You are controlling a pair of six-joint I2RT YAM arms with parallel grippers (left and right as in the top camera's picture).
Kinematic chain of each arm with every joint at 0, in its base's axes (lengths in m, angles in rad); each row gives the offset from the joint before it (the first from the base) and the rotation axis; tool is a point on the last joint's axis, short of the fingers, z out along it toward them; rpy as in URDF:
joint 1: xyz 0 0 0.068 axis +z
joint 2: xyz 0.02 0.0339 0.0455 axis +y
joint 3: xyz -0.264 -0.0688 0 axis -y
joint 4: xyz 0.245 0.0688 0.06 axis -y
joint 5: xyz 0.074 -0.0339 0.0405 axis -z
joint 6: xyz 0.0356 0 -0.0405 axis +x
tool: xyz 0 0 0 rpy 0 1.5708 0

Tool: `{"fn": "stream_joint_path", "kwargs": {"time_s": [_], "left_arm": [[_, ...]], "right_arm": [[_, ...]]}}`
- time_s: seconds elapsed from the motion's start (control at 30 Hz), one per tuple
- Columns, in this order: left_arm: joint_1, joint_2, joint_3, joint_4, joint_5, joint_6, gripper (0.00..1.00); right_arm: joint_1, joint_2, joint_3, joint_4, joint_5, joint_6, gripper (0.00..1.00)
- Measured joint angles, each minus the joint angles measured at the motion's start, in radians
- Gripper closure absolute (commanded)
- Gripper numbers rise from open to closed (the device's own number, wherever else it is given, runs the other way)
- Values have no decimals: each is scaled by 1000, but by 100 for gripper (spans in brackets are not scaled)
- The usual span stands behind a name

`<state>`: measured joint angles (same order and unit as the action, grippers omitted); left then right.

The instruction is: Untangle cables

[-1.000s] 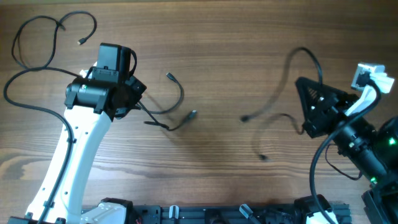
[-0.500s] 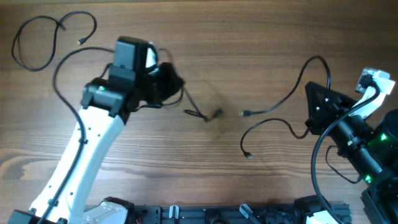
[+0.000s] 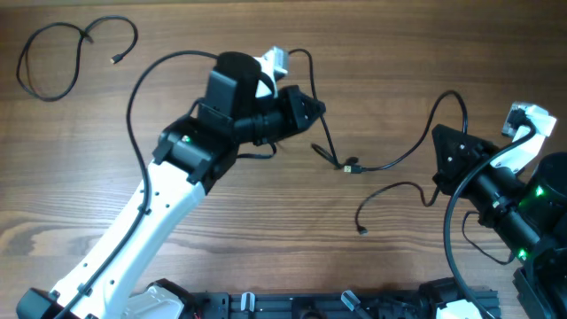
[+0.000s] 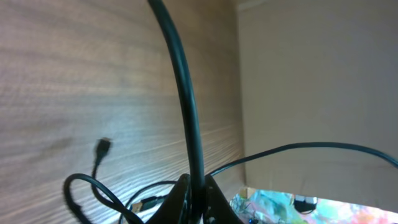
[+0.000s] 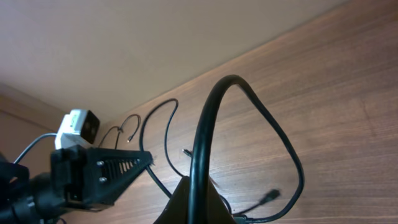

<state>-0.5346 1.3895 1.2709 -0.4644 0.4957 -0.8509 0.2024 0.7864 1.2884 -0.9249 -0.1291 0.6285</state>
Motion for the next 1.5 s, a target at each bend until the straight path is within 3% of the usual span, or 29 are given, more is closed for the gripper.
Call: {"fn": "stream_joint_path", "kwargs": {"time_s": [0.1,0.13,0.2,0.23,0.43,0.67,0.87,1.0,1.23,1.5], "left_arm": [[-17,28,0,-29,-35,-7,81],[-21,42,0,-29,-42,-9,73],[-27,95,0,-32,-58,-21,45],[-28,119,0,-33,-64,-18,40],[-28,195,0,-47,-91,-18,37],[-28,175,24,-46,-53,-35,19],[27,67,42,-59,23,-296,16],[113,40,44,-70,94,-369,8],[163,39,44,-74,251,-486,16],[167,39,44,-74,341,-688,22]], "right_arm": [[0,0,0,-9,0,0,96],[0,0,0,-10,0,0,96],[0,0,0,-12,0,6,96],[0,0,0,-14,-1,8,96],[0,0,0,-43,-8,11,96],[0,40,0,-67,-101,-76,96],[0,143,0,-68,-252,-213,96],[0,223,0,-71,-393,-276,96],[0,409,0,-81,-637,-417,96],[2,488,0,-82,-690,-451,96]]}}
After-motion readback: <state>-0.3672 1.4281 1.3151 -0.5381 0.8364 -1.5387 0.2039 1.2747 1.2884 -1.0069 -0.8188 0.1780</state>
